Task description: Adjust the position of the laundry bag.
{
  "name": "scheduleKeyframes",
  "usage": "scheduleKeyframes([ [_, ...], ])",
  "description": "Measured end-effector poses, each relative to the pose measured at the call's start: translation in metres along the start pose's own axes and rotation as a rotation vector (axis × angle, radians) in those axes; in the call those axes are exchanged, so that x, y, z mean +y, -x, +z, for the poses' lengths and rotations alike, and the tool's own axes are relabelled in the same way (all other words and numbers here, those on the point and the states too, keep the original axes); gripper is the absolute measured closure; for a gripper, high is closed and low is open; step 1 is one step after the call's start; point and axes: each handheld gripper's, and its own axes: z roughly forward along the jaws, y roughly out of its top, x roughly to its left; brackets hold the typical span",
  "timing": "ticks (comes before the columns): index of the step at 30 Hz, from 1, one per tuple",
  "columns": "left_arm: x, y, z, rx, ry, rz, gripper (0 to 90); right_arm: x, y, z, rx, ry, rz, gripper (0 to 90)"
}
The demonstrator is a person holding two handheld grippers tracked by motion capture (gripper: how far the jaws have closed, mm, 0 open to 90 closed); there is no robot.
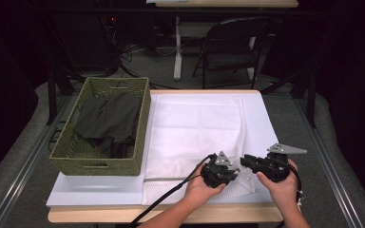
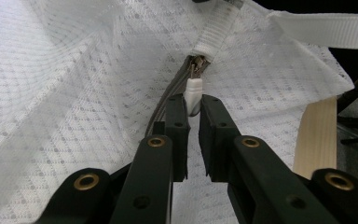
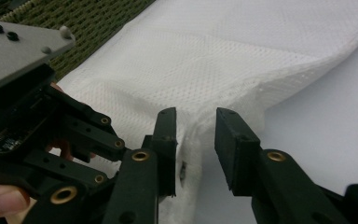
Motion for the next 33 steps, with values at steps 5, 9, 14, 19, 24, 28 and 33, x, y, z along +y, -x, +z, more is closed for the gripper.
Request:
scheduleKeyframes([
  [5,-0.0002,-0.0007,-0.0005,-0.001,0.008,-0.005,82.7,-0.0034,0.0039,-0.0008,0.012,-0.027,0.025,64.5],
  [9,-0.0007,-0.0013,-0.0014,0.001,0.012,-0.012,82.7,-0.005,0.0037,0.0004,0.015,-0.039,0.017,64.6],
  [14,-0.0019,-0.0024,-0.003,0.002,0.014,-0.012,82.7,-0.0079,0.0022,0.0036,0.035,-0.058,0.03,65.9],
  [19,-0.0029,-0.002,-0.0032,0.013,0.021,-0.017,82.6,-0.0089,0.0019,0.0061,0.05,-0.072,0.022,68.8],
  [24,-0.0029,-0.0031,-0.0047,0.002,0.021,-0.017,82.6,-0.0095,0.0004,0.0085,0.073,-0.095,0.02,74.9],
  [28,-0.0034,-0.0033,-0.0052,0.003,0.023,-0.015,82.5,-0.0097,0.0008,0.0083,0.082,-0.106,0.011,80.7],
  [33,-0.0051,-0.0041,-0.0066,0.0,0.023,-0.018,82.5,-0.0098,-0.0001,0.0086,0.107,-0.11,0.016,84.1],
])
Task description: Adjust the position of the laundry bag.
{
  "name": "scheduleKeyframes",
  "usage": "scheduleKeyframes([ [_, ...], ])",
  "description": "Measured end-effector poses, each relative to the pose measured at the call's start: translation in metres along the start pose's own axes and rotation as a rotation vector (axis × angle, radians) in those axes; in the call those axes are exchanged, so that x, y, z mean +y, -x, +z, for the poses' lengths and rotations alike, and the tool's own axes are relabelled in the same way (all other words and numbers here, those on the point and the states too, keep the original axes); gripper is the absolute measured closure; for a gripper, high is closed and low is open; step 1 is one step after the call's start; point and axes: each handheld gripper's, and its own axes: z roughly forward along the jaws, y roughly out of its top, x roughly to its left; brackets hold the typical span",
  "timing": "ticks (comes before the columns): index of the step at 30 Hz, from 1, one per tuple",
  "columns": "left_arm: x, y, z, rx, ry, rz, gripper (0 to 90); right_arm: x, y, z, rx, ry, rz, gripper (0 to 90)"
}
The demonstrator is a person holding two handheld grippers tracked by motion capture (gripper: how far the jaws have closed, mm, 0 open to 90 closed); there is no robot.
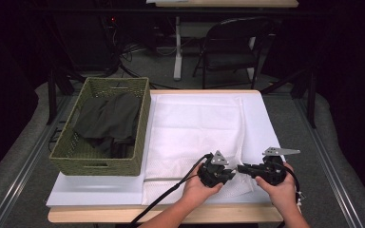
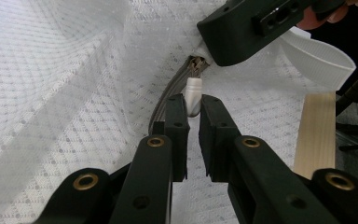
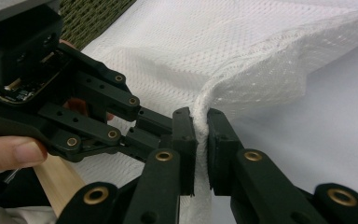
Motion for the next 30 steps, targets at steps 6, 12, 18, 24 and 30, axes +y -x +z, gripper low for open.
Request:
scheduleKeyframes([
  [6,-0.002,-0.001,-0.003,-0.004,0.019,-0.015,82.3,0.002,-0.004,0.0,0.011,-0.001,-0.007,84.9],
  [12,-0.003,-0.005,-0.005,0.005,0.026,-0.032,80.1,0.004,-0.006,0.001,0.028,0.021,-0.012,85.1],
  [18,-0.006,-0.007,-0.007,-0.001,0.028,-0.037,77.3,0.006,-0.01,0.004,0.042,0.034,-0.016,85.1],
  [24,-0.007,-0.007,-0.008,-0.003,0.04,-0.043,73.7,0.009,-0.015,0.007,0.059,0.028,-0.024,85.2],
  [30,-0.009,-0.01,-0.009,-0.006,0.05,-0.033,70.7,0.011,-0.02,0.012,0.099,0.046,-0.014,85.2],
])
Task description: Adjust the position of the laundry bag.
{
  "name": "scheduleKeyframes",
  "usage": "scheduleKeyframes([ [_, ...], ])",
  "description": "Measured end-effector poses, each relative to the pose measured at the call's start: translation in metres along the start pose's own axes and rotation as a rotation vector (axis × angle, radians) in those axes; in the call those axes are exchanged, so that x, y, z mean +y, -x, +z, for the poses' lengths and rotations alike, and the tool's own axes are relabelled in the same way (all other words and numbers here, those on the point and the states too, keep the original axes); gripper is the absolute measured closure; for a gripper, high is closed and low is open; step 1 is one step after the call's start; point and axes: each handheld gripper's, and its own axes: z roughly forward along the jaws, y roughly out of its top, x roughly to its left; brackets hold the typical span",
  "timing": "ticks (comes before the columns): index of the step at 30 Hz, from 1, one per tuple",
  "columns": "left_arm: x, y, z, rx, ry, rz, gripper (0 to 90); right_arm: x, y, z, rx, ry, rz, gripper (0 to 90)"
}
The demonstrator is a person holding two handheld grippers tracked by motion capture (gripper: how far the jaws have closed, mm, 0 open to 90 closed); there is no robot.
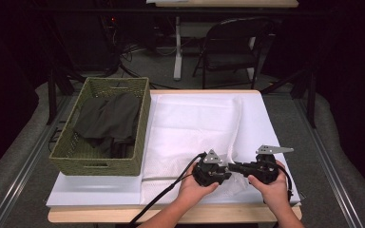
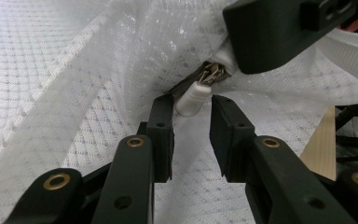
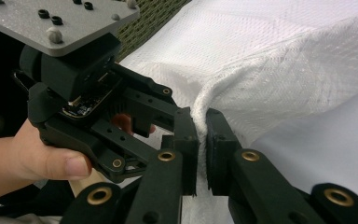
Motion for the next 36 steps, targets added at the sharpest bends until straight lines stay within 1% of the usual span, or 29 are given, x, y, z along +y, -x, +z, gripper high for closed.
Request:
scheduleKeyframes([
  [3,0.0,0.0,-0.001,0.006,0.005,0.003,71.1,0.0,0.0,0.001,0.007,0.0,0.002,85.2],
  [4,0.0,0.0,-0.002,0.013,0.009,0.004,72.4,0.0,-0.001,0.002,0.017,0.002,0.009,85.2],
  [6,0.0,-0.001,-0.004,0.015,0.013,0.011,76.0,0.0,-0.001,0.003,0.023,0.004,0.011,85.2],
  [7,0.0,-0.001,-0.005,0.017,0.01,0.016,79.1,0.0,-0.001,0.003,0.022,0.004,0.012,85.3],
  [10,-0.001,-0.001,-0.007,0.013,0.012,0.019,80.1,0.0,0.0,0.003,0.023,0.004,0.016,85.2],
  [11,-0.002,-0.001,-0.01,0.008,0.016,0.023,80.3,-0.001,0.001,0.003,0.016,0.006,0.013,85.3],
  [14,-0.003,-0.002,-0.012,-0.004,0.021,0.012,80.3,-0.001,0.002,0.002,0.014,-0.001,0.016,85.2],
  [15,-0.003,-0.003,-0.015,-0.009,0.032,0.001,80.3,-0.002,0.003,0.002,0.014,0.0,0.018,85.3],
  [16,-0.003,-0.003,-0.015,-0.009,0.032,0.001,80.3,-0.002,0.003,0.002,0.014,0.0,0.018,85.3],
  [17,-0.003,-0.004,-0.017,-0.017,0.036,-0.008,80.3,-0.002,0.003,0.002,0.013,0.0,0.016,85.3],
  [22,-0.003,-0.005,-0.019,-0.034,0.041,-0.022,80.3,-0.002,0.003,0.003,0.01,0.002,0.018,85.3],
  [25,-0.003,-0.006,-0.02,-0.056,0.053,-0.038,80.9,-0.003,0.004,0.003,0.008,0.002,0.022,85.3],
  [26,-0.003,-0.006,-0.02,-0.056,0.053,-0.038,80.9,-0.003,0.004,0.003,0.006,0.003,0.024,85.3],
  [28,-0.003,-0.007,-0.02,-0.061,0.058,-0.052,80.7,-0.003,0.004,0.002,0.006,-0.001,0.022,85.3],
  [30,-0.003,-0.007,-0.02,-0.056,0.064,-0.063,80.2,-0.004,0.004,0.002,0.004,-0.001,0.021,85.3],
  [32,-0.002,-0.007,-0.02,-0.053,0.063,-0.062,80.2,-0.004,0.005,0.002,0.002,-0.002,0.013,85.3],
  [33,-0.002,-0.006,-0.021,-0.064,0.065,-0.066,80.7,-0.004,0.005,0.003,0.001,0.002,0.016,85.3],
  [36,-0.002,-0.006,-0.022,-0.063,0.064,-0.064,81.0,-0.005,0.005,0.003,0.0,0.0,0.015,85.3],
])
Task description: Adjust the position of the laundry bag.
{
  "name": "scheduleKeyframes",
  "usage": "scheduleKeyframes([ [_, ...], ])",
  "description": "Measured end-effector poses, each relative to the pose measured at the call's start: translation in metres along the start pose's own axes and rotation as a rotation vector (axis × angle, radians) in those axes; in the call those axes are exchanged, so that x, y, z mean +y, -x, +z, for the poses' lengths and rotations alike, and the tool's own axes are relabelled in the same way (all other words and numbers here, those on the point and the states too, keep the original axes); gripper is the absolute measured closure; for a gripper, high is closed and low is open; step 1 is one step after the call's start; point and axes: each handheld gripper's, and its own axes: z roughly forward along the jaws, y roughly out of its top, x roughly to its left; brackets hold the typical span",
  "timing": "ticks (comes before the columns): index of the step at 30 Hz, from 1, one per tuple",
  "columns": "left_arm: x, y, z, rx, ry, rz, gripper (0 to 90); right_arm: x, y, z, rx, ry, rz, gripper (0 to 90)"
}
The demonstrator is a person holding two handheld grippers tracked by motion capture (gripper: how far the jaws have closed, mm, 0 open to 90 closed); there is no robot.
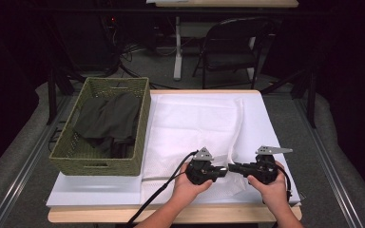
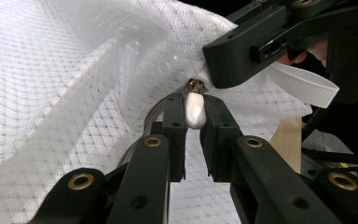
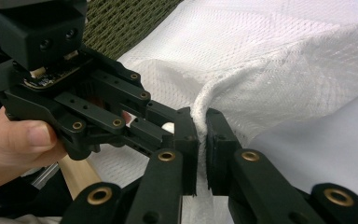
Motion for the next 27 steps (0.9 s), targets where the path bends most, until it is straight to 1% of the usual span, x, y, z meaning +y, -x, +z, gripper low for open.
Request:
scheduleKeyframes([
  [1,0.0,0.0004,0.0,0.005,0.002,-0.008,80.9,-0.0001,0.0001,-0.0005,0.001,-0.006,0.0,85.2],
  [2,0.0,0.0002,-0.0001,0.004,0.001,-0.012,80.9,-0.0006,0.0,-0.0002,0.001,0.0,0.001,85.3],
  [4,0.0001,0.0003,0.0004,0.003,0.004,-0.016,81.0,-0.0009,-0.0007,-0.0002,0.0,0.0,0.005,85.2],
  [7,0.0001,-0.0002,0.0008,-0.008,0.006,-0.022,81.5,-0.0011,0.0001,-0.0011,-0.003,-0.004,0.002,85.2],
  [9,0.0003,0.0001,0.0006,-0.004,-0.004,-0.018,81.6,-0.0017,0.0008,-0.0013,-0.001,-0.003,0.003,85.2],
  [13,0.0002,0.0013,0.0024,-0.003,0.0,-0.003,81.8,-0.0026,0.0015,-0.002,-0.003,0.004,0.008,84.7],
  [14,0.0003,0.0022,0.0033,0.001,0.005,0.0,81.9,-0.0029,0.0017,-0.0028,-0.005,0.013,0.019,83.3],
  [15,0.0003,0.0022,0.0033,0.001,0.005,0.0,81.9,-0.0029,0.0022,-0.0031,-0.007,0.016,0.02,82.4],
  [17,0.001,0.0033,0.0038,0.011,0.0,0.006,81.9,-0.0027,0.0026,-0.004,-0.013,0.013,0.025,81.5],
  [18,0.0012,0.0037,0.005,0.013,0.005,0.011,82.0,-0.0026,0.0031,-0.0045,-0.014,0.011,0.026,80.4],
  [20,0.0021,0.0049,0.0053,0.014,-0.006,0.024,82.0,-0.0025,0.0033,-0.005,-0.014,0.015,0.041,77.3],
  [21,0.0023,0.0058,0.0057,0.017,-0.004,0.027,82.1,-0.0027,0.004,-0.0044,-0.016,0.025,0.04,77.1],
  [22,0.0027,0.0065,0.006,0.022,-0.006,0.03,82.0,-0.0028,0.0043,-0.0043,-0.02,0.024,0.039,77.4],
  [24,0.0031,0.0076,0.0066,0.027,-0.005,0.038,82.1,-0.0031,0.0045,-0.0045,-0.02,0.016,0.038,81.4],
  [25,0.0034,0.0084,0.007,0.038,-0.011,0.047,82.1,-0.0032,0.0042,-0.0046,-0.022,0.017,0.04,83.2],
  [27,0.0034,0.0091,0.0075,0.042,-0.008,0.047,82.2,-0.003,0.0046,-0.0055,-0.025,0.009,0.036,84.4],
])
